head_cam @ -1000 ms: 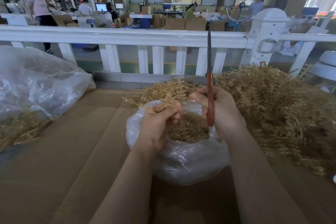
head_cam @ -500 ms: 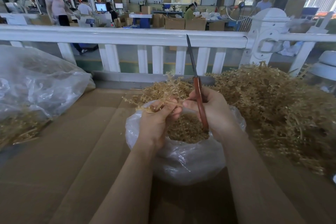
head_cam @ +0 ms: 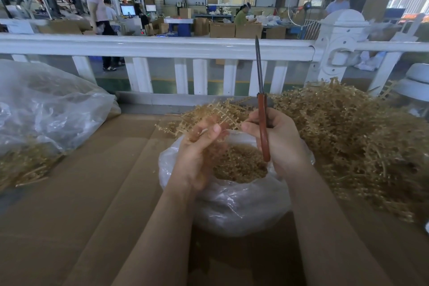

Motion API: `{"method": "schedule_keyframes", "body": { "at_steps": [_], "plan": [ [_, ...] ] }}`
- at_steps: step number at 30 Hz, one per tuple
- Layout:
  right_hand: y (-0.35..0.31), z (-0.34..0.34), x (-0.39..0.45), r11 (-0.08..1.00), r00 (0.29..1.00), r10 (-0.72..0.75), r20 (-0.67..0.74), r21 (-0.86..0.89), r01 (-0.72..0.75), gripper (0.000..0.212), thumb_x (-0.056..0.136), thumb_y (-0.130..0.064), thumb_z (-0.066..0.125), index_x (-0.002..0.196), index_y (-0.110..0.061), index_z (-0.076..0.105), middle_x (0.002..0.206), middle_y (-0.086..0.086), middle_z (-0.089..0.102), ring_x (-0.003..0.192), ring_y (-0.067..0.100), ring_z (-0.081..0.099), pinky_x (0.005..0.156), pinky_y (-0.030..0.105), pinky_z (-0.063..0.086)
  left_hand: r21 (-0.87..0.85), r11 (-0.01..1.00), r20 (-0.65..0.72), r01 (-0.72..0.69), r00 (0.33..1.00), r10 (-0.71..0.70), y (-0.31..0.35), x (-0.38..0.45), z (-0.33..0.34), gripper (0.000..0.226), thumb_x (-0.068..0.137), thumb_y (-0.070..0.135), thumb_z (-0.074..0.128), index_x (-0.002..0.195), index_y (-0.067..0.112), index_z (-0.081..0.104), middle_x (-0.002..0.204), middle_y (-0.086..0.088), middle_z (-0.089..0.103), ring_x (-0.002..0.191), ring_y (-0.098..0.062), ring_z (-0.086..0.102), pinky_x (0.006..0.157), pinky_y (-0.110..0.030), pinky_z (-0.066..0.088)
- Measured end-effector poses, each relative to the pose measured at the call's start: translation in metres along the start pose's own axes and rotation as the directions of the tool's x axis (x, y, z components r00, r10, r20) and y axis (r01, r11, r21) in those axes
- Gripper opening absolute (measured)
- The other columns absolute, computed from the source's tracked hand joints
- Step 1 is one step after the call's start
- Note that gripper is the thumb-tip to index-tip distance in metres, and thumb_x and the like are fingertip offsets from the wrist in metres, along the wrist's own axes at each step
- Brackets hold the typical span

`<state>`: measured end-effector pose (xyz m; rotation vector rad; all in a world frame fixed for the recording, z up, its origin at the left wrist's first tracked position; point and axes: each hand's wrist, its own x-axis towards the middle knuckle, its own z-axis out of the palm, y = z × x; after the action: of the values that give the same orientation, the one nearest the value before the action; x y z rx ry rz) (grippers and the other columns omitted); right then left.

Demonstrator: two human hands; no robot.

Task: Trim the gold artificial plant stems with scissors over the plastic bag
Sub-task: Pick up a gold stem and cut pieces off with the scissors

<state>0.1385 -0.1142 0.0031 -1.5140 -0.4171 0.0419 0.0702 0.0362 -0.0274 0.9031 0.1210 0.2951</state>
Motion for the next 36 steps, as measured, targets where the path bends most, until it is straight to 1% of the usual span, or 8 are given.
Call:
{"method": "schedule_keyframes", "body": {
  "at_steps": [2,6,11,14,19,24,28,36],
  "plan": [
    [-0.001,-0.001,0.0,1.0,1.0,-0.016,0.026,0.008,0.016,0.02,0.082,-0.008,0.081,0.083,-0.021,0.067,0.062,-0.011,0.065,0.047,-0.003,0.055,0.048,0.009,0.043,-0.005,1.0,0.006,0.016,1.0,-0.016,0.001,0.0,-0.001,0.066,0.063,0.026,0.081,0.124,0.012,0.062,0.118,-0.004,0.072,0.101,-0.016,0.07,0.084,-0.032,0.054],
    [-0.002,0.002,0.0,0.999,0.996,-0.052,0.068,-0.008,0.053,0.025,0.08,-0.009,0.083,0.073,-0.03,0.071,0.07,-0.009,0.068,0.054,-0.003,0.058,0.052,0.01,0.044,0.087,0.996,0.055,0.02,0.998,-0.025,-0.002,0.002,-0.001,0.03,0.067,0.021,0.081,0.091,0.016,0.064,0.09,-0.001,0.072,0.083,-0.013,0.07,0.074,-0.027,0.055],
    [0.0,0.005,0.0,0.996,0.994,-0.075,0.082,-0.049,0.08,0.021,0.08,-0.01,0.084,0.082,-0.024,0.068,0.072,-0.008,0.069,0.063,0.003,0.063,0.06,0.018,0.051,0.113,0.993,0.055,-0.009,0.999,0.003,-0.007,0.001,0.002,0.021,0.067,0.01,0.079,0.082,0.016,0.065,0.084,-0.001,0.073,0.08,-0.014,0.071,0.067,-0.023,0.056],
    [0.0,0.006,-0.001,0.994,0.993,-0.084,0.087,-0.065,0.09,0.021,0.079,-0.009,0.083,0.084,-0.023,0.068,0.073,-0.007,0.071,0.071,0.01,0.068,0.067,0.02,0.058,0.114,0.993,0.072,-0.017,0.997,0.009,-0.007,0.001,0.003,0.016,0.072,0.006,0.076,0.08,0.015,0.065,0.087,-0.004,0.072,0.085,-0.017,0.071,0.075,-0.03,0.057],
    [-0.002,0.007,-0.002,0.993,0.99,-0.099,0.104,-0.056,0.106,0.02,0.082,-0.004,0.08,0.086,-0.017,0.067,0.071,-0.005,0.073,0.067,0.007,0.07,0.062,0.015,0.053,0.132,0.989,0.161,-0.072,0.986,0.05,-0.007,-0.001,0.008,0.023,0.076,0.007,0.072,0.062,0.025,0.072,0.082,-0.003,0.076,0.086,-0.019,0.075,0.079,-0.034,0.059],
    [-0.001,0.008,0.001,0.986,0.99,-0.123,0.073,-0.103,0.13,0.021,0.081,-0.006,0.082,0.084,-0.021,0.067,0.072,-0.009,0.072,0.07,0.004,0.068,0.065,0.016,0.052,0.161,0.972,0.099,-0.171,0.983,0.156,-0.009,0.002,0.007,0.012,0.073,0.004,0.076,0.074,0.016,0.076,0.085,-0.009,0.075,0.085,-0.022,0.074,0.073,-0.029,0.059],
    [0.002,0.008,0.002,0.979,0.987,-0.147,0.061,-0.132,0.154,0.022,0.079,-0.011,0.085,0.082,-0.025,0.068,0.069,-0.01,0.07,0.066,0.004,0.065,0.063,0.016,0.052,0.215,0.946,0.094,-0.242,0.969,0.227,-0.01,0.005,0.005,0.03,0.083,-0.004,0.071,0.067,0.022,0.076,0.08,-0.003,0.075,0.079,-0.016,0.074,0.067,-0.022,0.057],
    [0.01,0.01,0.006,0.972,0.988,-0.148,0.049,-0.18,0.154,0.022,0.078,-0.015,0.086,0.084,-0.024,0.067,0.066,-0.019,0.069,0.06,-0.005,0.063,0.054,0.01,0.046,0.249,0.926,0.049,-0.284,0.959,0.281,-0.013,0.008,0.001,0.013,0.079,-0.007,0.073,0.084,0.002,0.065,0.081,-0.012,0.072,0.079,-0.023,0.071,0.072,-0.029,0.057]
  ]
}}
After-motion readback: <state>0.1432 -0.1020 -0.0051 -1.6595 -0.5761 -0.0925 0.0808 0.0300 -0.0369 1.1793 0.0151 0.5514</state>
